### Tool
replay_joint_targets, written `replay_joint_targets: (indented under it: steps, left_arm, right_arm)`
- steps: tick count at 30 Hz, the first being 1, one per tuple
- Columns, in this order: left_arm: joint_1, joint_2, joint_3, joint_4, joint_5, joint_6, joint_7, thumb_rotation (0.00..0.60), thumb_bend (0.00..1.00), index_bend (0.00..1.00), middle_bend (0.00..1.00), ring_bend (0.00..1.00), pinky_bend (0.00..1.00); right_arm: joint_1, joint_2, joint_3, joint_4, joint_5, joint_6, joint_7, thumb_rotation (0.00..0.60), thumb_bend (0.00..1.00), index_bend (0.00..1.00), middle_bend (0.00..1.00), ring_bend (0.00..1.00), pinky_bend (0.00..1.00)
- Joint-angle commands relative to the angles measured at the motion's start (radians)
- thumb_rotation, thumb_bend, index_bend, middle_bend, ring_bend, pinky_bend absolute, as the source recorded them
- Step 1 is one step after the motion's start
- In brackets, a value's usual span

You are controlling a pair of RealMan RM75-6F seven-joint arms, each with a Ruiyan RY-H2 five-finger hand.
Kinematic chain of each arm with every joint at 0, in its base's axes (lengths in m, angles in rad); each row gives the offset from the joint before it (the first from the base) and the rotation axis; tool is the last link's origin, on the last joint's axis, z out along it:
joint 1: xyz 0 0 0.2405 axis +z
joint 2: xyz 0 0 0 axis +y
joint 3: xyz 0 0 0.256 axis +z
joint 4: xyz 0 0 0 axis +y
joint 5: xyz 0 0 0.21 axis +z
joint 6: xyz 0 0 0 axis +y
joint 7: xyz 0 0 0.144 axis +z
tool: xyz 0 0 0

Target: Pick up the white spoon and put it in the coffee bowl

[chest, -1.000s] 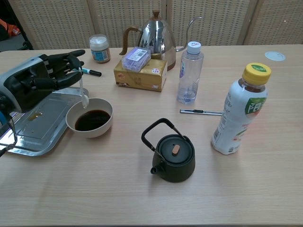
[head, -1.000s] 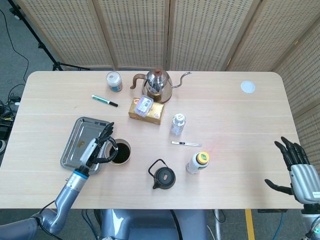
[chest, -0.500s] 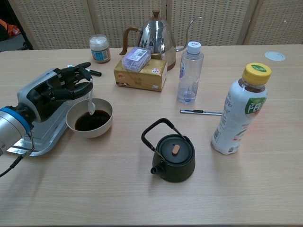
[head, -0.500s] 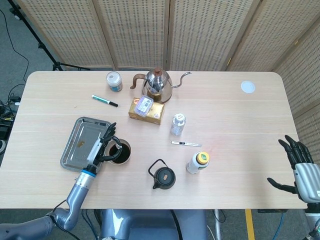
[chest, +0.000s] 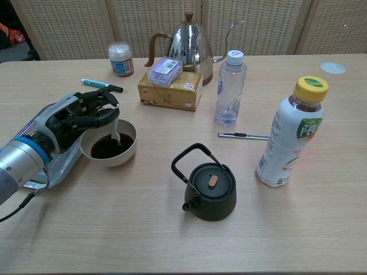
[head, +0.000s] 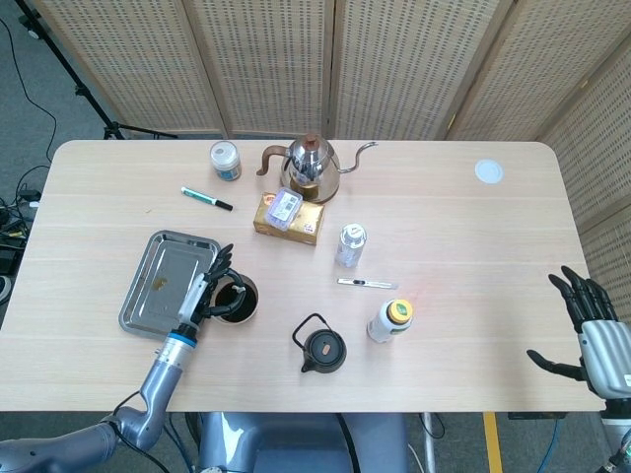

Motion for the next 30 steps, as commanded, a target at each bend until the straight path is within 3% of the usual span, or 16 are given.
replay_joint_targets:
  steps: [1,17,30]
  left_arm:
    - [-0.001,-0.013,0.003,0.017,0.004,0.001,-0.003,0.6,0.46,0.71,0.0,0.0,0.0]
    - [0.01,-0.039,0.044,0.016,0.054,0.047,0.05,0.6,0.46,0.71,0.0,0.0,0.0]
    - [0.048,0.011,0.064,-0.042,0.059,0.076,0.022,0.6,0.47,0.71,0.0,0.0,0.0]
  right_arm:
    - [0.001,0.0,0.0,0.001,0.001,-0.002,0.002,0.6,0.0,0.04,0.0,0.0,0.0]
    - [0.001,0.002,-0.001,0.001,-0.002,-0.001,0.006,0.6,0.0,0.04,0.0,0.0,0.0]
    - [0.001,0.001,-0.004,-0.003,-0.008,-0.001,0.001,0.6,0.0,0.04,0.0,0.0,0.0]
